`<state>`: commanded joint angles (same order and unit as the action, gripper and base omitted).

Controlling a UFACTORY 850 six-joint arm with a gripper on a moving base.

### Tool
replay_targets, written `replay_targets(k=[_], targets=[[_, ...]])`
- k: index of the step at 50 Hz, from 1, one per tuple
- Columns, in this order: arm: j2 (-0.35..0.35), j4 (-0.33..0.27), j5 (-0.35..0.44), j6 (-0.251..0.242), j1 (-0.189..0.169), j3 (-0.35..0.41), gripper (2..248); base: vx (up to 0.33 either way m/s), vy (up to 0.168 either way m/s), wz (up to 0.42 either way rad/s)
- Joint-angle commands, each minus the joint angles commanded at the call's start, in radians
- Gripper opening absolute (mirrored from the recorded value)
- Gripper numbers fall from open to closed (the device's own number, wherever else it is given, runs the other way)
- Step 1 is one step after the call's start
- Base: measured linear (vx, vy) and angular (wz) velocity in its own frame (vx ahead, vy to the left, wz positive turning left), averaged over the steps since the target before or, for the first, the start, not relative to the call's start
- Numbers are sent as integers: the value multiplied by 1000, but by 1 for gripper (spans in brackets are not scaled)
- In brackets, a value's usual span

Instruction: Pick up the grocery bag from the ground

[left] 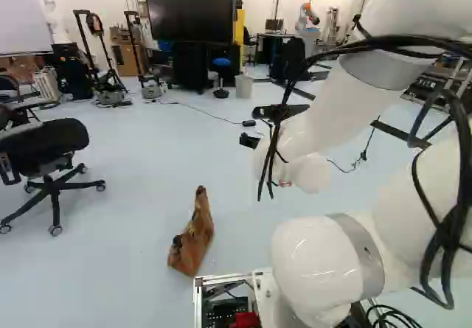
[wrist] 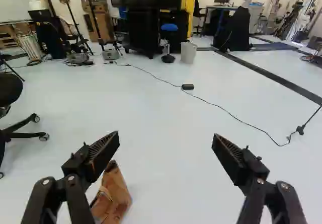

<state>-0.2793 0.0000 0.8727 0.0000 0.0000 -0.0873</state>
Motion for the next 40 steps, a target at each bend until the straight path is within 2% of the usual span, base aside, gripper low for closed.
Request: replay_targets(k=[1,6,20,40], targets=[[38,0,0,0,6,-22,247,0,0,0],[82,0,0,0,13,-48,247,-10,0,-1],[129,0,0,0,21,-78,247,4,0,2],[288,0,0,0,69,-182,247,0,0,0]])
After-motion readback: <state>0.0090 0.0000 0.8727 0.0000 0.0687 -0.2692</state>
